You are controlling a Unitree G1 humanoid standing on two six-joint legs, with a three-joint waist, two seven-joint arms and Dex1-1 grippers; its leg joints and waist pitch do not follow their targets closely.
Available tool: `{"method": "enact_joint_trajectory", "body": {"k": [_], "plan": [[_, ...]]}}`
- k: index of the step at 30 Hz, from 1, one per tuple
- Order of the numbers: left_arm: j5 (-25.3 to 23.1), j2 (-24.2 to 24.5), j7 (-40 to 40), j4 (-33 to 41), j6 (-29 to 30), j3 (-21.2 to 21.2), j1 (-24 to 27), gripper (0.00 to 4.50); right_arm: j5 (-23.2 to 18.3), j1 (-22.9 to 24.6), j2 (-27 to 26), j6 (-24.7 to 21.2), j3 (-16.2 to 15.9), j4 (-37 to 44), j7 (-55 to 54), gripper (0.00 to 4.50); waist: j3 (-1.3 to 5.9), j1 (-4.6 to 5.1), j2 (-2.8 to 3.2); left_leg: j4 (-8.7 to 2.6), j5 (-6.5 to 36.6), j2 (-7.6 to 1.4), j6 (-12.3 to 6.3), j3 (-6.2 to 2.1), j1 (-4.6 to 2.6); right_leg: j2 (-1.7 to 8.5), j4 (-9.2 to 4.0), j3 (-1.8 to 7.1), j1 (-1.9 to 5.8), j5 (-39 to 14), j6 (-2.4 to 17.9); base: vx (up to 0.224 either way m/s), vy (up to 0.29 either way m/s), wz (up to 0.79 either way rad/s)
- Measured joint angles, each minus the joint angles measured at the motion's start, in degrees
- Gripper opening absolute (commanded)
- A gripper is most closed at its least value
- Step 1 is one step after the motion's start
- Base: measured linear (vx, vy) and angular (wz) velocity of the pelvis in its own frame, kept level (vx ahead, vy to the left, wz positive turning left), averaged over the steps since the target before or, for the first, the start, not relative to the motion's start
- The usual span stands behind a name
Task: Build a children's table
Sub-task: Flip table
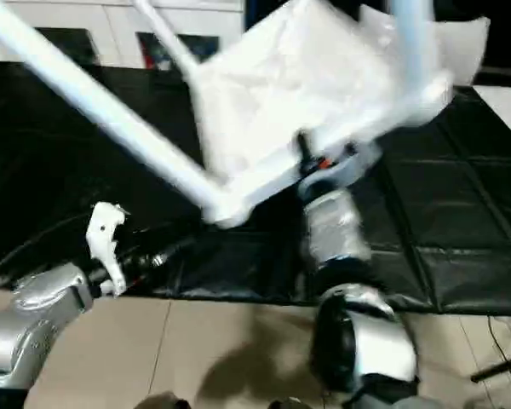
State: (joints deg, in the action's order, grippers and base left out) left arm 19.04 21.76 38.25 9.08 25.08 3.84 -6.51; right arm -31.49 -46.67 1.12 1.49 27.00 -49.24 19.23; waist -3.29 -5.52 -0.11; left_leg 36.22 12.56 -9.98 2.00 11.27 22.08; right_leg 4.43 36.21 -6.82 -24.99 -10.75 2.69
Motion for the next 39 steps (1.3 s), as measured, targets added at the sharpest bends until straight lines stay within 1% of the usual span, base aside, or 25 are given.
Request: {"method": "enact_joint_trajectory", "body": {"k": [1, 5, 7, 8, 9, 10, 11, 13, 15, 18, 20, 21, 22, 25, 27, 34, 35, 36, 37, 39], "plan": [[-0.2, 0.3, 0.8, 1.5, -0.8, 0.8, 0.0, 3.90, 0.9, 0.7, 0.3, 0.1, -0.5, 1.6, -0.7, 1.99, 0.00, 0.01, 0.00, 0.01, 0.0, 0.01, 0.02, 0.02, -0.01, 0.01, 0.00, 0.03, 0.00, 0.0, 0.0, 0.000, 0.000, 0.00], [-1.0, 0.3, 1.6, 2.3, -3.2, 1.7, -0.3, 3.87, 3.1, 2.2, 1.5, 0.4, -1.7, 4.8, -2.4, 1.99, -0.02, 0.37, -0.04, 0.00, -0.1, 0.00, 0.15, 0.03, -0.05, 0.00, 0.06, 0.05, -0.02, 0.1, 0.0, 0.000, 0.000, 0.00], [-1.6, 0.4, 2.7, 2.2, -5.1, 2.3, -1.0, 4.29, 5.1, 5.5, 1.8, 0.4, -3.0, 10.5, -4.7, 1.99, -0.04, 0.09, -0.06, -0.04, -0.1, 0.00, 0.14, 0.01, -0.03, 0.00, 0.07, 0.02, -0.03, 0.1, 0.0, 0.000, 0.000, 0.00], [-1.9, 0.4, 2.8, 2.2, -5.6, 2.4, -1.3, 4.33, 5.7, 6.4, 1.8, 0.4, -3.6, 12.6, -5.7, 1.99, -0.04, 0.05, -0.06, -0.06, -0.2, 0.00, 0.15, 0.01, -0.06, 0.00, 0.07, 0.02, -0.02, 0.1, 0.0, 0.000, 0.000, 0.00], [-2.0, 0.4, 2.8, 2.2, -5.8, 2.7, -1.7, 4.24, 6.7, 6.9, 1.9, 0.4, -4.1, 14.1, -6.7, 1.99, -0.04, 0.14, -0.06, -0.05, -0.2, 0.00, 0.15, 0.01, -0.06, 0.00, 0.08, 0.04, -0.02, 0.1, -0.1, 0.000, 0.000, 0.00], [-2.1, 0.4, 2.8, 2.5, -5.9, 3.1, -2.3, 4.36, 7.8, 7.8, 2.2, 0.4, -4.6, 16.1, -8.0, 1.99, -0.03, 0.18, -0.07, -0.04, -0.2, 0.00, 0.14, 0.02, -0.08, 0.00, 0.07, 0.05, 0.00, 0.1, -0.1, 0.000, 0.000, 0.00], [-2.1, 0.4, 2.8, 2.7, -5.8, 3.3, -2.6, 4.36, 8.8, 8.1, 2.4, 0.4, -5.0, 17.1, -8.8, 1.99, -0.03, 0.33, -0.08, -0.03, -0.2, 0.01, 0.14, 0.04, -0.10, 0.00, 0.07, 0.08, 0.03, 0.2, -0.1, 0.000, 0.000, 0.00], [-2.4, 0.3, 2.2, 4.0, -5.3, 3.5, -3.0, 4.50, 10.9, 9.2, 3.3, 0.3, -5.7, 19.6, -10.3, 1.98, -0.02, 0.52, -0.10, -0.03, -0.2, 0.02, 0.17, 0.05, -0.11, 0.00, 0.05, 0.09, 0.05, 0.2, -0.1, 0.000, 0.000, 0.00], [-2.8, 0.0, 1.0, 4.7, -5.1, 3.6, -3.4, 4.50, 12.5, 10.1, 4.1, -0.1, -6.7, 21.5, -11.4, 1.98, -0.02, 0.70, -0.11, -0.04, -0.2, 0.02, 0.23, 0.05, -0.15, -0.02, 0.05, 0.12, 0.06, 0.3, -0.1, 0.000, 0.000, 0.00], [-4.4, -0.9, -1.4, 4.9, -5.1, 3.5, -5.5, 4.50, 16.4, 11.1, 5.6, -1.7, -9.2, 24.9, -13.4, 1.98, -0.01, 0.99, -0.12, -0.04, -0.3, 0.02, 0.35, 0.04, -0.16, -0.06, 0.04, 0.13, 0.07, 0.3, -0.2, 0.000, 0.000, 0.00], [-5.3, -1.4, -2.6, 5.3, -5.5, 3.4, -6.8, 4.50, 19.3, 12.1, 6.6, -3.4, -11.6, 27.8, -14.5, 1.98, -0.01, 1.36, -0.15, -0.04, -0.4, 0.01, 0.40, 0.03, -0.16, -0.07, 0.03, 0.13, 0.07, 0.3, -0.4, 0.000, 0.000, 0.00], [-5.3, -1.5, -3.0, 5.6, -5.7, 3.3, -7.2, 4.50, 20.3, 12.4, 6.8, -3.6, -12.2, 28.6, -14.6, 1.98, 0.02, 1.50, -0.19, -0.04, -0.4, 0.01, 0.41, 0.02, -0.16, -0.08, 0.03, 0.13, 0.09, 0.3, -0.4, 0.000, 0.000, 0.00], [-6.1, -2.0, -4.3, 5.7, -5.7, 3.2, -8.3, 4.50, 22.3, 13.0, 7.4, -4.6, -13.7, 30.4, -15.5, 1.98, -0.02, 1.75, -0.26, -0.04, -0.4, 0.01, 0.47, 0.01, -0.14, -0.08, 0.03, 0.12, 0.08, 0.3, -0.4, 0.000, 0.000, 0.00], [-10.7, -1.2, -8.0, 5.7, -7.3, 2.9, -12.9, 4.50, 28.0, 13.4, 9.1, -7.7, -18.0, 33.0, -17.1, 1.98, -0.05, 2.07, -0.32, -0.03, -0.4, 0.01, 0.57, 0.00, -0.13, -0.10, -0.01, 0.13, 0.08, 0.5, -0.4, 0.000, 0.000, 0.00], [-12.8, -0.6, -9.6, 5.9, -8.2, 2.6, -14.6, 4.50, 30.2, 13.4, 9.3, -8.7, -19.6, 33.8, -17.4, 1.98, -0.02, 2.20, -0.37, -0.03, -0.5, 0.01, 0.59, -0.01, -0.15, -0.10, -0.03, 0.14, 0.16, 0.5, -0.5, 0.000, 0.000, 0.00], [-18.3, -0.2, -13.6, 5.3, -13.7, 2.1, -17.3, 4.50, 31.0, 13.5, 8.5, -12.8, -20.7, 36.4, -19.6, 1.95, 0.03, 2.05, -0.47, 0.00, -0.6, 0.02, 0.56, -0.03, -0.13, -0.10, -0.04, 0.16, 0.19, 0.6, -0.5, 0.000, 0.000, 0.00], [-19.0, -0.2, -14.1, 5.1, -14.9, 2.2, -17.6, 4.50, 31.1, 13.8, 8.5, -13.3, -20.8, 37.0, -19.6, 2.29, 0.04, 2.03, -0.48, 0.01, -0.6, 0.02, 0.56, -0.04, -0.12, -0.10, -0.04, 0.16, 0.19, 0.6, -0.5, 0.000, 0.000, 0.00], [-20.1, -0.1, -15.0, 4.7, -16.4, 2.2, -18.0, 4.50, 31.2, 14.0, 8.5, -13.7, -20.8, 37.4, -19.5, 2.29, 0.06, 2.02, -0.50, 0.01, -0.6, 0.02, 0.56, -0.04, -0.13, -0.10, -0.04, 0.16, 0.21, 0.6, -0.5, 0.000, 0.000, 0.00], [-21.9, 0.4, -16.1, 3.9, -18.5, 2.3, -18.5, 4.50, 31.4, 14.3, 8.6, -13.9, -21.1, 37.6, -19.5, 2.67, 0.14, 2.07, -0.63, 0.00, -0.6, 0.01, 0.57, -0.06, -0.14, -0.12, -0.04, 0.16, 0.22, 0.6, -0.5, 0.000, 0.000, 0.00], [-25.8, 2.6, -17.8, 2.3, -21.9, 3.1, -19.3, 4.50, 31.6, 14.9, 8.7, -13.9, -21.4, 37.7, -19.4, 2.67, 0.31, 2.16, -0.90, 0.00, -0.6, 0.00, 0.58, -0.14, -0.14, -0.17, -0.04, 0.15, 0.29, 0.6, -0.5, 0.000, 0.000, 0.00]]}}
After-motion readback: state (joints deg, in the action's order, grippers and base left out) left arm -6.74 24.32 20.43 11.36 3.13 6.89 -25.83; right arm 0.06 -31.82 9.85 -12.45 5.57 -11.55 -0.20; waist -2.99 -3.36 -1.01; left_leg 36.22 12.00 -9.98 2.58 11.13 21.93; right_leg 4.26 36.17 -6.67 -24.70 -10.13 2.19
